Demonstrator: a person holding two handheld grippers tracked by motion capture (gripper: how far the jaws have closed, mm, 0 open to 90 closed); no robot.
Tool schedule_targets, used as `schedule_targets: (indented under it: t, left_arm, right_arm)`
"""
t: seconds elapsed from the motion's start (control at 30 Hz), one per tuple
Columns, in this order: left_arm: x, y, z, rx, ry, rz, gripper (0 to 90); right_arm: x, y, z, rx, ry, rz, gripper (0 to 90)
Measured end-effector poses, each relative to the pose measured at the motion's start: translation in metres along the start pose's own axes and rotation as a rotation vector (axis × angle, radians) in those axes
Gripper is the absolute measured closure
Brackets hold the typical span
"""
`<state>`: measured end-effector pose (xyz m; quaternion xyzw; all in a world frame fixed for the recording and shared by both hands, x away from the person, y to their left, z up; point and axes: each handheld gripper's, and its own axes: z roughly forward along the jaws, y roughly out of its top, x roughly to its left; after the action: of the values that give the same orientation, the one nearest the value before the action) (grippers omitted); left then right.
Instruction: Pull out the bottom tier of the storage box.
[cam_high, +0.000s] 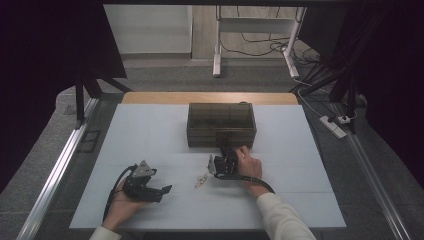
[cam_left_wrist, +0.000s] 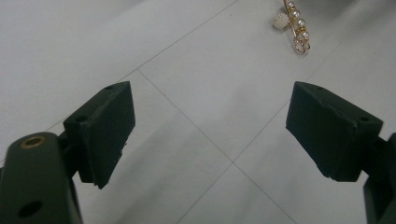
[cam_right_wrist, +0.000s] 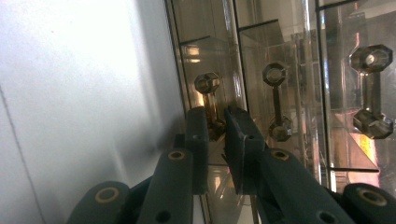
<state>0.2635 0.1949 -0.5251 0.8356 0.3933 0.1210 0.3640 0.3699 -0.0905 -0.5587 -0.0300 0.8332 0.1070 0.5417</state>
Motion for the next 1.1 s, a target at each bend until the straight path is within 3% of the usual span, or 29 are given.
schedule_targets:
  t: [0.37, 0.47, 0.57, 0.67, 1.1]
  left_arm:
    - [0.0003, -0.0007, -0.0013, -0.003, 0.005, -0.002, 15.6]
    - [0.0016, -0.0013, -0.0020, -0.003, 0.007, -0.004, 15.6]
    - [0.0014, -0.0013, -0.0015, -0.001, 0.006, -0.002, 15.6]
    - [0.0005, -0.0013, -0.0014, 0.000, 0.006, -0.001, 15.6]
    - [0.0011, -0.0018, -0.0017, 0.001, 0.008, -0.004, 15.5]
  right_arm:
    - [0.0012, -0.0001, 0.0002, -0.028, -0.019, 0.004, 79.9]
    - [0.0003, 0.0005, -0.0019, -0.005, -0.012, -0.009, 79.9]
    - [0.0011, -0.0001, -0.0015, -0.027, -0.017, -0.002, 79.9]
    - [0.0008, 0.0005, -0.0033, -0.009, -0.012, -0.006, 79.9]
    - [0.0022, -0.0001, -0.0028, -0.029, -0.025, 0.004, 79.9]
